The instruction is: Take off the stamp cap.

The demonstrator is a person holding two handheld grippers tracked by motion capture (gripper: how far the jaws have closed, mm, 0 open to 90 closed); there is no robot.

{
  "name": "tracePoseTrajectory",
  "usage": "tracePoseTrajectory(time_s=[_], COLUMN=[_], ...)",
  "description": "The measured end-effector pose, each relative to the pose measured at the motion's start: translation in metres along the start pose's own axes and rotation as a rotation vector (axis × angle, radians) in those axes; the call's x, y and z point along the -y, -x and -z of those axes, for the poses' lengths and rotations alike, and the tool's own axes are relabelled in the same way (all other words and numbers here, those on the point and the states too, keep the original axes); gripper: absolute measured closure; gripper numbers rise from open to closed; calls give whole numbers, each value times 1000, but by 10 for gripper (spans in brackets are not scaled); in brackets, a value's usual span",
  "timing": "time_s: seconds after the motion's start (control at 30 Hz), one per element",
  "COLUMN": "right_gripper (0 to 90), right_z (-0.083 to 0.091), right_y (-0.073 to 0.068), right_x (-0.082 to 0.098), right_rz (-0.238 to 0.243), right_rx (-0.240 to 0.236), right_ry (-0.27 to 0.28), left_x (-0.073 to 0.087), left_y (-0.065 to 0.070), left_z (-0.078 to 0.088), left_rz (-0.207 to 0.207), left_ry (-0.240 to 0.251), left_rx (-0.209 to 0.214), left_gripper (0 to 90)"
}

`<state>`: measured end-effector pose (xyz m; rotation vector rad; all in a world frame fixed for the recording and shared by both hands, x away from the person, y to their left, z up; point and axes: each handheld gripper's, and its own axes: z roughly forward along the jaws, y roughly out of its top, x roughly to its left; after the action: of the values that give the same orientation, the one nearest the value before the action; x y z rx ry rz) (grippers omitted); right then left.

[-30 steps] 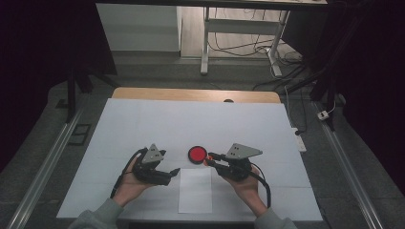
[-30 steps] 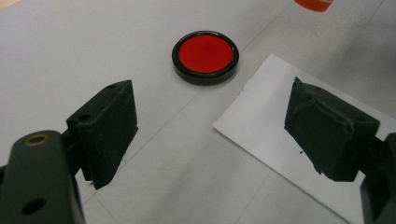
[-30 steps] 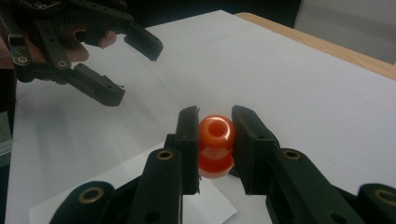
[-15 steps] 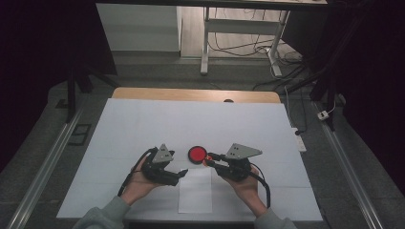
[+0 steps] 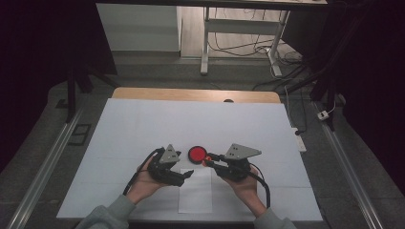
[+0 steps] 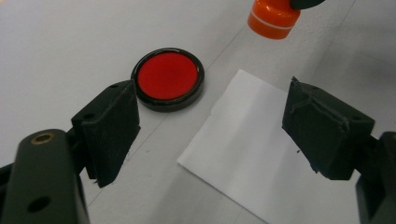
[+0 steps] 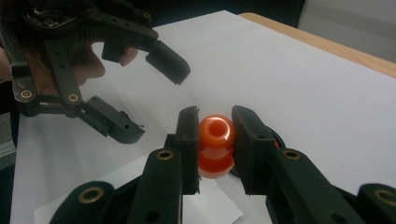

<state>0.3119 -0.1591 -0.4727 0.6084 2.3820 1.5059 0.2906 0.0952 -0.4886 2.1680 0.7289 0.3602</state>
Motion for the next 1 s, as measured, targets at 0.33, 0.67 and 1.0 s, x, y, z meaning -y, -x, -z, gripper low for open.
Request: tracePoseTrajectory(time_s=[0.33, 0.67, 1.0], right_gripper=[715, 715, 715], right_z=[-1, -1, -1], right_y=[-1, -2, -3], right_x=[0, 0, 0], right_rz=[-8, -8, -9], right_rx=[-13, -19, -20], right_ry=[9, 11, 12], left_x=[-7, -12, -15], left_y=[6, 9, 11], left_z=[-7, -12, -17], left_rz=[-14, -21, -30], left_ry=[8, 14, 34], left_rx=[29, 45, 57], left_gripper=[204, 214, 246])
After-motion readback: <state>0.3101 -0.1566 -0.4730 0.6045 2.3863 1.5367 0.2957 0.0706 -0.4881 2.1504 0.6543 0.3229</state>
